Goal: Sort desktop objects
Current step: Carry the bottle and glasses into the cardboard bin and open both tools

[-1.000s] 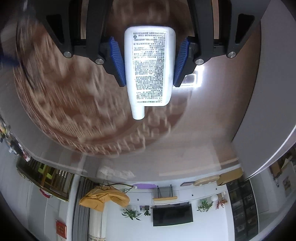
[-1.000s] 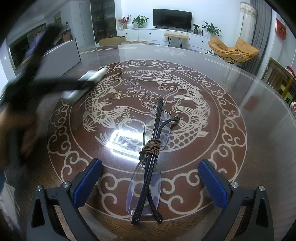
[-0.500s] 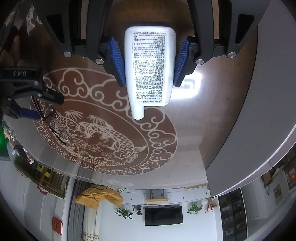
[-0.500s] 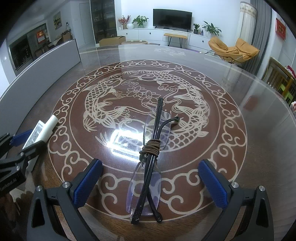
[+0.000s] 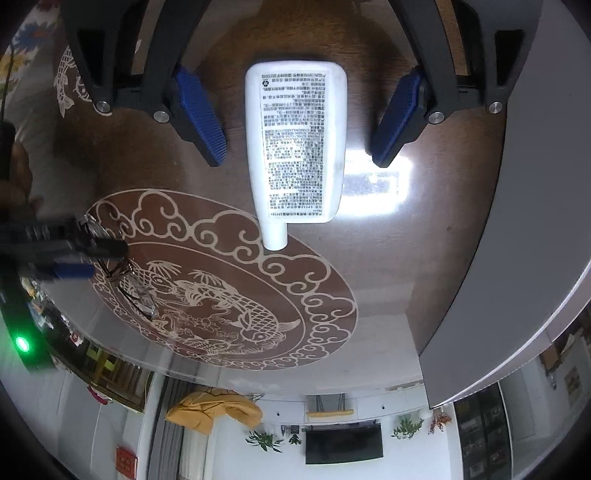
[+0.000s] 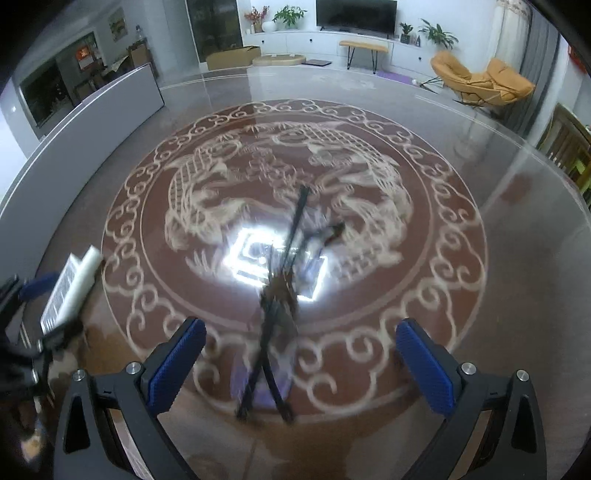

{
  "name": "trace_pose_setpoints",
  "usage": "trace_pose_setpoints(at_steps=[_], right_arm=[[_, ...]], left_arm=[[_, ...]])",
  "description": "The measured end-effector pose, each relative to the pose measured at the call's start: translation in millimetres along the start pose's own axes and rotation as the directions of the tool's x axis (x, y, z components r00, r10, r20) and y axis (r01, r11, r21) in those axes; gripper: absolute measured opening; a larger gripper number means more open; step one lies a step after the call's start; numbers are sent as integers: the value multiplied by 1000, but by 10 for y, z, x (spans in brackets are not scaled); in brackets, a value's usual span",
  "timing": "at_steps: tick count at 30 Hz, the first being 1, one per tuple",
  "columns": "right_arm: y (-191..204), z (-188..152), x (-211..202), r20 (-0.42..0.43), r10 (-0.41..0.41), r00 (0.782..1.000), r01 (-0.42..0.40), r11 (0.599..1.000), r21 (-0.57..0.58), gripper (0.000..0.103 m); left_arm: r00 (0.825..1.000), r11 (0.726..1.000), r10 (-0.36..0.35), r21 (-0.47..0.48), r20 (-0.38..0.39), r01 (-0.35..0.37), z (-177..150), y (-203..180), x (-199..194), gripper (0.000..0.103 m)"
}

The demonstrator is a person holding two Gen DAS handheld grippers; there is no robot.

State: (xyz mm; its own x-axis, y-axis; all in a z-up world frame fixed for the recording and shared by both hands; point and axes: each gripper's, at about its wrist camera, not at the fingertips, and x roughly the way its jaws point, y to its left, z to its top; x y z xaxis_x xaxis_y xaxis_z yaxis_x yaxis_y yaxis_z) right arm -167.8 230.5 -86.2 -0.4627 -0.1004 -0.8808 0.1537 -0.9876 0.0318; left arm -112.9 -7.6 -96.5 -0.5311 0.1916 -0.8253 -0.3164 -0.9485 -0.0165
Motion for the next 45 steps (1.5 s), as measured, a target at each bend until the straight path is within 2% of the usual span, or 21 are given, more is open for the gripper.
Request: trace_pose_setpoints(at_steps=[1,2,3,5,7,9,11,14,19,25,28,32,34,38,41,45], right_arm=[[14,56,26,0,5,1000,-5,1000,0,92],[18,110,67,-1,11,1000,-11,1000,0,76],[73,173,86,2,-30,1000,30,1000,-3,54],[103,238,55,-4,-47,999,47,999,1,26],[171,291,24,-56,-78,995,78,997,-11,25],[264,292,-122,-49,-77,996,74,995,-60,13],[274,274,-279,-38,-51,998,49,997,-58,12],[309,211,-523,-18,-20,1000,19,998,-66,11],[357,153,-852,9,34,999,-34,996,-83,11],[711,407,-1073,46,114,992,-108,987,-116,11],[1121,670,-1209,72,184,980,-171,973,-156,11],[1785,1081,-1261,106,295,950,-270,941,-203,11],[2205,1300,-1278,119,353,928,-319,919,-233,11],[3067,1648,-1121,102,426,899,-382,876,-295,11],[3551,1754,-799,58,414,908,-375,867,-327,11],[3930,1746,-196,0,329,944,-309,887,-342,11]], left_arm=[[1000,1000,11,19,-2,-11,-4,-22,8,80],[1000,1000,9,28,3,-9,-21,-36,-4,67],[1000,999,5,34,17,-6,-28,-45,-25,54],[1000,999,0,43,18,0,-34,-51,-47,51],[999,1000,-18,26,29,17,-64,-15,-83,51],[997,998,-52,-16,55,53,-103,50,-166,51],[992,995,-82,-50,101,87,-107,93,-315,51],[983,994,-87,-56,160,97,-78,93,-532,51],[973,990,-98,-77,209,116,-60,166,-779,51],[956,977,-128,-131,264,167,5,501,-1177,51],[948,974,-102,-165,302,157,126,874,-1461,51],[947,971,14,-231,320,63,335,1584,-1723,51],[951,963,86,-271,297,-3,436,1972,-1734,51],[968,935,159,-344,197,-84,574,2617,-1504,51],[983,920,164,-373,88,-120,607,2949,-1169,51],[989,920,145,-362,-41,-150,539,3127,-785,51]])
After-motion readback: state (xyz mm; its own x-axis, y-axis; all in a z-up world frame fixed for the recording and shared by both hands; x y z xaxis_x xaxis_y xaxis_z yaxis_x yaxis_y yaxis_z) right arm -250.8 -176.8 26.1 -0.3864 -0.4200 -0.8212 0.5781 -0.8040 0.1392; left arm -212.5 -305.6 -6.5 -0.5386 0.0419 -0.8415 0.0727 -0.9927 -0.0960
